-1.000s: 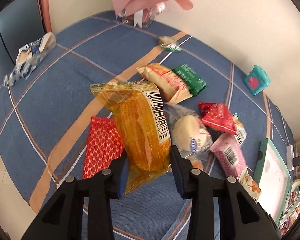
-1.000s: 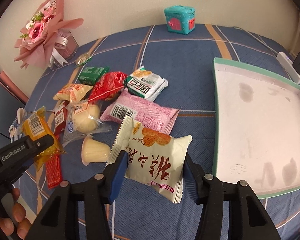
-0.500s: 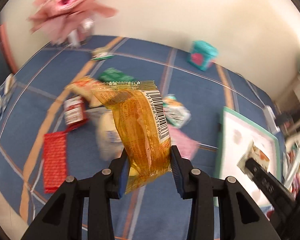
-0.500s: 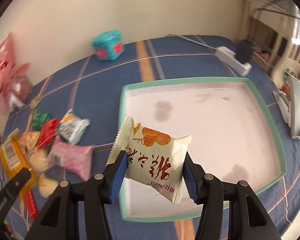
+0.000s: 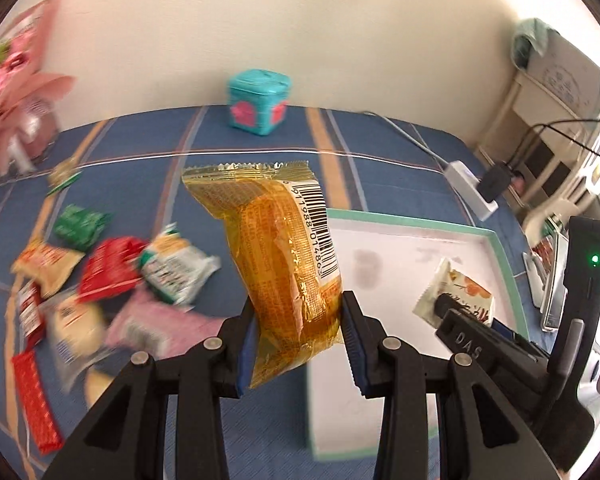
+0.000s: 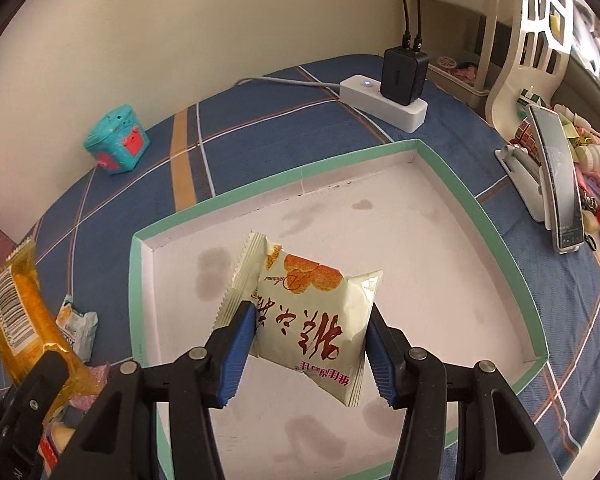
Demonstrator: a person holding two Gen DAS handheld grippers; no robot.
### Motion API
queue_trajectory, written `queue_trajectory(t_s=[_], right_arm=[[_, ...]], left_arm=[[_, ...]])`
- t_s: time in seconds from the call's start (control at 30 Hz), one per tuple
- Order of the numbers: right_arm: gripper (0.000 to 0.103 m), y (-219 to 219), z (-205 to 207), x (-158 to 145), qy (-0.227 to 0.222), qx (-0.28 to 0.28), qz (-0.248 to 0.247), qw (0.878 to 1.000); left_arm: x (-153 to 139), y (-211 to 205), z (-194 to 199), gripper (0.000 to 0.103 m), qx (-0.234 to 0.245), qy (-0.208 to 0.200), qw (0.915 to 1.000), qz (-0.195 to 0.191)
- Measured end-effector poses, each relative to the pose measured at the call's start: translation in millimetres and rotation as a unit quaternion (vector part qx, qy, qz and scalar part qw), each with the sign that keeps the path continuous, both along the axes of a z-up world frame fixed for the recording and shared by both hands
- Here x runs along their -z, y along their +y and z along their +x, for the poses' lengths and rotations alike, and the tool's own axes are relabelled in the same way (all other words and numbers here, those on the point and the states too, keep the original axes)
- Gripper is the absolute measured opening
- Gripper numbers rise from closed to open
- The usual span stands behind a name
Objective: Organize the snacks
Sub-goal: 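Carry both packets over the white tray and open both tools to drop them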
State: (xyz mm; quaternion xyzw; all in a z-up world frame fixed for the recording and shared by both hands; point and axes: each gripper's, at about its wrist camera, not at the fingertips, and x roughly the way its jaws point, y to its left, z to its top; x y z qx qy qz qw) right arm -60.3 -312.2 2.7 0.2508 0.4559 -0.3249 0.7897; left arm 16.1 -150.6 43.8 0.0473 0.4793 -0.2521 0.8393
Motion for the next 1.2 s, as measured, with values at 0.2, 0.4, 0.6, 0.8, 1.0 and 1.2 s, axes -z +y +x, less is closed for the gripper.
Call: queue_trajectory(t_s=[0.2,0.4,0.6,0.8,1.0,1.2], right_arm=[[0.056,-22.8,6.7,3.3,0.0,0.02,-0.009,1.0],[0.056,-43.6,10.3,11.1,-0.007,0.046,-0.013,0.999],[0.056,-47.7,22.5,21.1,-0.002,0.037,-0.019,0.999],[0.057,-43.6,31.2,28.6,0.007,0.021,-0.025,0.999],[0.057,-36.6,35.6,26.7,0.007,0.003,-0.028,1.0],[0.059,-34.2,42.6,27.9,0.015,-0.02,-0.023,0.999]], left_arm=[[18.7,-39.7,17.9,0.04,0.037,0.004,0.9992,0.014],[40.4,-65.7,31.0,0.04,0.065,0.01,0.9974,0.029],[61.3,-78.3,46.0,0.04,0.066,0.023,0.997,0.032],[62.4,-61.6,58.2,0.04,0.026,0.031,0.9986,0.033],[62.4,-34.7,69.7,0.04,-0.022,0.043,0.9983,0.033],[61.6,-22.6,72.1,0.041,-0.03,0.054,0.9976,0.03]])
